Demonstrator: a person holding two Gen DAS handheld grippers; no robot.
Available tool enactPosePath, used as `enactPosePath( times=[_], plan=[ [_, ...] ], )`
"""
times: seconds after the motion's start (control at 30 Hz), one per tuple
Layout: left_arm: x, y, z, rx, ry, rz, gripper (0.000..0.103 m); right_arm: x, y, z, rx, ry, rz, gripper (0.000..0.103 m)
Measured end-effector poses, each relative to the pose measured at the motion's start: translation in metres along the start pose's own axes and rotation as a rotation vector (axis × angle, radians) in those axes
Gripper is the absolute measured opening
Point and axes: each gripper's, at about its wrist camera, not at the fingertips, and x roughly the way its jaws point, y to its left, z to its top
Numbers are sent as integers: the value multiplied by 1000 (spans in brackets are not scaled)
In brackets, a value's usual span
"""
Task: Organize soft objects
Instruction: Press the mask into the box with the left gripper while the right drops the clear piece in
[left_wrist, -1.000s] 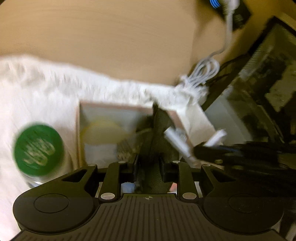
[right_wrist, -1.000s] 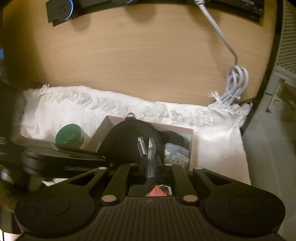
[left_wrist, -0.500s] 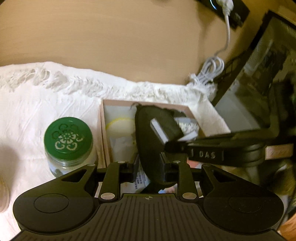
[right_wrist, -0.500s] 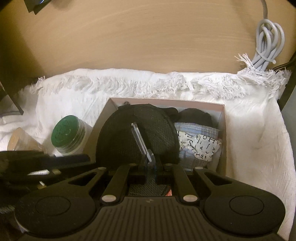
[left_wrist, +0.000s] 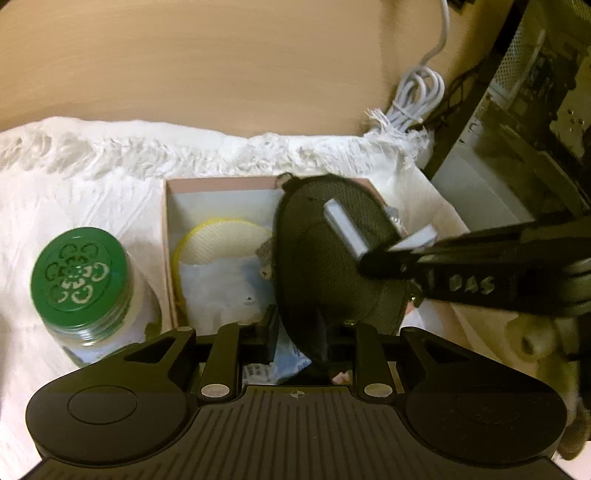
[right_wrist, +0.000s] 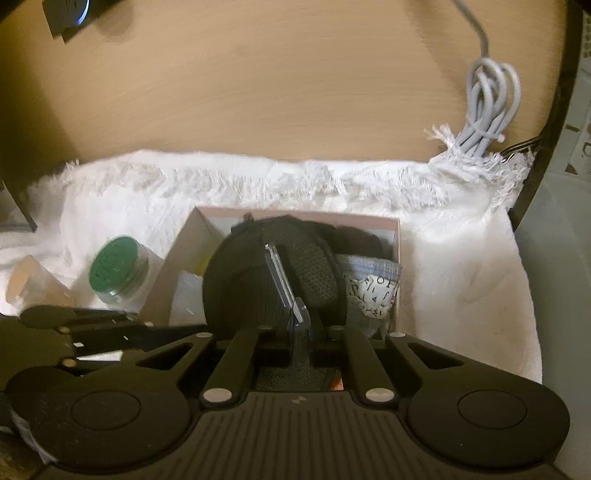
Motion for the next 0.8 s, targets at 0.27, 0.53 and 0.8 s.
enactPosePath(
  times=[0.27, 0.53, 0.8],
  plan=[
    [-46, 9, -3, -20, -76, -14, 24, -16, 1, 2, 9, -14, 108, 12],
    [-47, -5, -1, 27, -87, 6, 24, -39, 2, 4, 59, -57, 85, 21],
    [-42, -4, -6, 44, -76, 21, 24, 1, 7, -29, 125, 59, 45, 20]
  ],
)
